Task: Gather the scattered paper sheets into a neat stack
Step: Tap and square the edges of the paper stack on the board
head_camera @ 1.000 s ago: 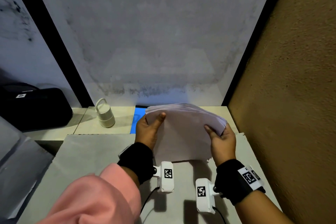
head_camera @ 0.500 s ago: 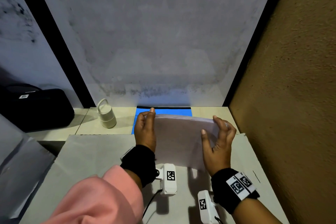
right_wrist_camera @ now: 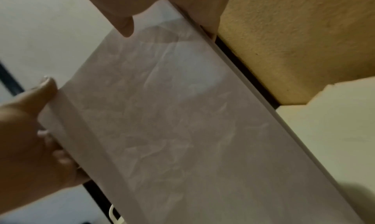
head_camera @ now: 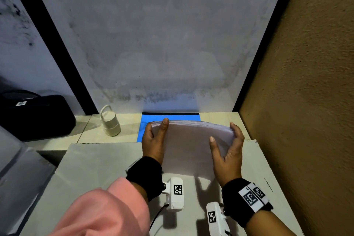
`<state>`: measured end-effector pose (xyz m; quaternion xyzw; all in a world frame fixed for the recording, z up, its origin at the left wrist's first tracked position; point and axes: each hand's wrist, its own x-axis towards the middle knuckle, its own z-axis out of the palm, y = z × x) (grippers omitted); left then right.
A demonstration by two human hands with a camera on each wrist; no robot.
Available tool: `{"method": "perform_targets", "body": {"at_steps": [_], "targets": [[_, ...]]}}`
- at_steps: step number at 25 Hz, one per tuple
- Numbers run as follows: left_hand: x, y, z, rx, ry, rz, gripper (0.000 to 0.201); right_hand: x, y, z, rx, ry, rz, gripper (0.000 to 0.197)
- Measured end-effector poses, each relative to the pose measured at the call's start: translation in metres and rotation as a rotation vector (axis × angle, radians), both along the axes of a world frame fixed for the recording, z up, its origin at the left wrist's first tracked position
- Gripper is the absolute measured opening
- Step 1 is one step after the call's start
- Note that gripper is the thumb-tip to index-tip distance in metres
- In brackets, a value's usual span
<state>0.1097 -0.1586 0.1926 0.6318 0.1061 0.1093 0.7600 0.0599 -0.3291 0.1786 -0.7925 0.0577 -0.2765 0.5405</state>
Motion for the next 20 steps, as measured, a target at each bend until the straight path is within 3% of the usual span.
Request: {"method": "perform_targets", "body": {"at_steps": [2,4,6,10,12,17,20], "targets": [[-0.002,0.001,0.001,-0.024,0.009,-0.034,0.016,0.000,-0.001,-0.002,-0.026,-0.003,0.014,0.069],[-0.002,0.002,0.002,-0.033,0.000,-0.058,0.029,0.001,-0.002,-0.002,0.136,0.046,-0.012,0.072],[-0.001,0.003,-0.002,-0.028,-0.006,-0.058,0.045,0.002,-0.003,-0.005,0.203,0.088,0.001,0.065],[-0.001,0.003,-0.009,-0.059,0.001,-0.039,0.056,0.005,-0.003,-0.007,0.186,0.098,0.019,0.042],[-0.001,0.003,-0.010,-0.077,0.026,-0.041,0.071,0.006,-0.004,-0.008,0.197,0.109,0.018,0.048],[-0.001,0.005,-0.013,-0.029,-0.023,-0.013,0.040,0.002,-0.004,-0.008,0.228,0.037,-0.003,0.058],[-0.002,0.005,-0.013,-0.017,0.002,-0.100,0.016,0.001,-0.002,-0.010,0.249,0.054,0.037,0.066]]}}
